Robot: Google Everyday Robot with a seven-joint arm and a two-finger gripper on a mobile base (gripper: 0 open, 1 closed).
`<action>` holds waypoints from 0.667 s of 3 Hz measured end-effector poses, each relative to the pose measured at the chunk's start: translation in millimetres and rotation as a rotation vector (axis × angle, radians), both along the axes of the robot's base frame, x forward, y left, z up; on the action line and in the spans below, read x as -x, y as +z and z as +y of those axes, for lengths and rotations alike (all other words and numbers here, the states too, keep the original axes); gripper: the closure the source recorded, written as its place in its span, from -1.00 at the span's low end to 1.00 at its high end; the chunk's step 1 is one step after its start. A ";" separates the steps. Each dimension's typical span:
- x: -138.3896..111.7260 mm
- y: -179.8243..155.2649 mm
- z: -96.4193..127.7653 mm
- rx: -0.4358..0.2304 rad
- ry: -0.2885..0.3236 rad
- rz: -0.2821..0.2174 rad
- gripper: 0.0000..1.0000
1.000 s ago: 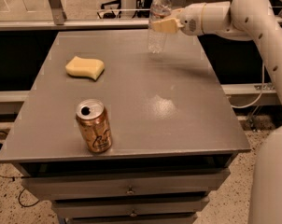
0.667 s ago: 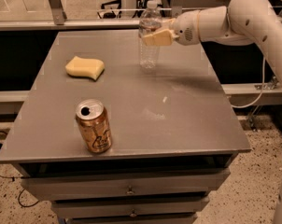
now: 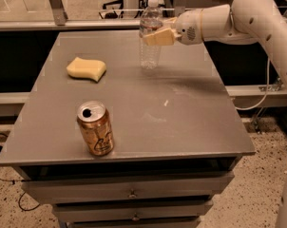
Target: Move water bottle near orange can
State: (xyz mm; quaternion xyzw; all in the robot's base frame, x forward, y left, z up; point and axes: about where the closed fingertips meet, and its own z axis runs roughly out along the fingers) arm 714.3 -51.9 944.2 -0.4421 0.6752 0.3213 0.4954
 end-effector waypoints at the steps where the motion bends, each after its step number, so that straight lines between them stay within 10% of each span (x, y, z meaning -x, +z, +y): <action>1: 35.6 11.0 6.5 -0.010 0.066 0.007 1.00; 2: 95.4 20.0 14.9 -0.014 0.186 0.030 1.00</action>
Offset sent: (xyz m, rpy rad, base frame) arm -0.1876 0.0170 0.0306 0.0087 0.0759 0.3793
